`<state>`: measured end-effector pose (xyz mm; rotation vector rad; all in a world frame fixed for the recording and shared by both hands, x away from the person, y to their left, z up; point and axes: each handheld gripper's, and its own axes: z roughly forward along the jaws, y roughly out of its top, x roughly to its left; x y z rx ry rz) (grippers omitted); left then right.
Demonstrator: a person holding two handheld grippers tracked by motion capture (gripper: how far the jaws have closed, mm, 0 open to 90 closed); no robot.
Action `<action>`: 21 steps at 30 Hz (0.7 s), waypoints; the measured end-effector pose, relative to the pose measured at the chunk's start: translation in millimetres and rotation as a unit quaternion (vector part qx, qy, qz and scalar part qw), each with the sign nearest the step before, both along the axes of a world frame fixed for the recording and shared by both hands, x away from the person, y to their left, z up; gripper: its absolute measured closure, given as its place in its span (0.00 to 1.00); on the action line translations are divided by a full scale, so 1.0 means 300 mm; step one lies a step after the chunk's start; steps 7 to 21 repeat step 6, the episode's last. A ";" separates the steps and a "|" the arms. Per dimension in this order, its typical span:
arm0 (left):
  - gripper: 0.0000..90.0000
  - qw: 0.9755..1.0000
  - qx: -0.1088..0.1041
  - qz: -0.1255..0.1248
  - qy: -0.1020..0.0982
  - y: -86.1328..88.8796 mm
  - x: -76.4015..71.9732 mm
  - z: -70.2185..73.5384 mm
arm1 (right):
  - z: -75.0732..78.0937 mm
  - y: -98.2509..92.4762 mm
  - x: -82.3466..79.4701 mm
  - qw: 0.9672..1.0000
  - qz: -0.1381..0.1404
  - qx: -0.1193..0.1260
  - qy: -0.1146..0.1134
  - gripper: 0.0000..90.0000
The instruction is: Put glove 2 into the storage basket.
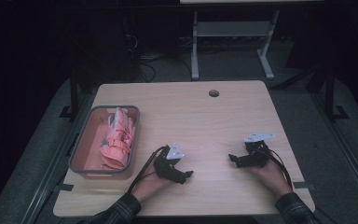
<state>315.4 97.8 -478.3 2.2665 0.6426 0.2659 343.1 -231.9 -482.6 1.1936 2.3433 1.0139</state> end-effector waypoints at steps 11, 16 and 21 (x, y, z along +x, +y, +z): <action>0.14 1.000 -0.001 -0.002 0.000 -0.001 -0.001 0.000 | 0.000 0.000 0.000 1.000 0.000 0.000 0.000 0.11; 0.14 1.000 -0.001 -0.002 0.000 -0.001 -0.001 0.000 | 0.000 0.000 0.000 1.000 0.000 0.000 0.000 0.11; 0.14 1.000 -0.001 -0.002 0.000 -0.001 -0.001 0.000 | 0.000 0.000 0.000 1.000 0.000 0.000 0.000 0.11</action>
